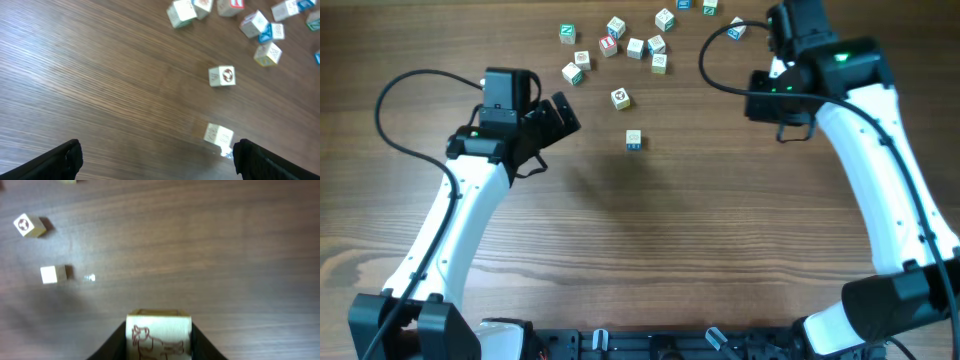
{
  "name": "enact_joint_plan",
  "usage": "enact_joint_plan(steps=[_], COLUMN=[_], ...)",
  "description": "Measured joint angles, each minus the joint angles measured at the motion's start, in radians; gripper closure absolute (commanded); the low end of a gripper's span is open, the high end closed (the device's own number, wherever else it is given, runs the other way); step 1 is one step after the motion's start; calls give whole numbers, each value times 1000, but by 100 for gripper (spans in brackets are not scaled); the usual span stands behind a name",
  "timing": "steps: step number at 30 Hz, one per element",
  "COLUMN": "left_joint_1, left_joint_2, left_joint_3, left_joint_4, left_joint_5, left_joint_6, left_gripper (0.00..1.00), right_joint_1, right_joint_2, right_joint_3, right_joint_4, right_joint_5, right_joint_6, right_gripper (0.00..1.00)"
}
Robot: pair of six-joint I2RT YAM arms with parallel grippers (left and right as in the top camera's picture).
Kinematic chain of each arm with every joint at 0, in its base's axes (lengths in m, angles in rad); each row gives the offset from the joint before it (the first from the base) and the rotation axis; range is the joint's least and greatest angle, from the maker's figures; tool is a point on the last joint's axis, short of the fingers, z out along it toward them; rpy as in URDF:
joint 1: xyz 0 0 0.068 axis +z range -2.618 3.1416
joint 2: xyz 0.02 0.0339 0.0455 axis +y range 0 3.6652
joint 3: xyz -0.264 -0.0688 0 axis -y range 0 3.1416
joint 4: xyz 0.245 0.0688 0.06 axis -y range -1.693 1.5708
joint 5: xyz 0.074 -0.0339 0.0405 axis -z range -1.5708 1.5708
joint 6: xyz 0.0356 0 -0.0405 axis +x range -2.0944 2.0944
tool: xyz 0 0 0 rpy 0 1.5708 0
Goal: Form a horizontal line
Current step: 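Grasp the wooden block with the cow picture using the right gripper, then carry the cow block beside the 8 block with the right gripper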
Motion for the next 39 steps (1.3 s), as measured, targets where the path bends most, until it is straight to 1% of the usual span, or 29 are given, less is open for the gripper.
enact_joint_plan(steps=[2, 7, 10, 14, 19, 28, 34, 37, 39], left_joint_1=[18, 31, 31, 31, 31, 31, 31, 31, 31], left_joint_2=[0, 0, 0, 0, 0, 0, 0, 0, 0], left_joint_3=[0, 0, 0, 0, 0, 0, 0, 0, 0], left_joint_4=[-3, -13, -17, -17, -18, -21, -21, -21, -21], left_joint_5=[0, 0, 0, 0, 0, 0, 0, 0, 0], left_joint_6=[0, 0, 0, 0, 0, 0, 0, 0, 0], left_gripper=[0, 0, 0, 0, 0, 0, 0, 0, 0], right_joint_1=[21, 97, 155, 217, 258, 261, 261, 261, 261], right_joint_2=[0, 0, 3, 14, 72, 181, 232, 255, 261], right_joint_3=[-82, -322, -453, -549, -560, -566, -566, -566, -566], right_joint_4=[103, 456, 642, 811, 929, 1040, 1073, 1072, 1070], right_joint_5=[0, -2, -5, -17, -25, -51, -70, -80, -81], right_joint_6=[26, 60, 79, 90, 102, 137, 142, 143, 142], right_gripper=[94, 94, 91, 89, 87, 85, 85, 80, 78])
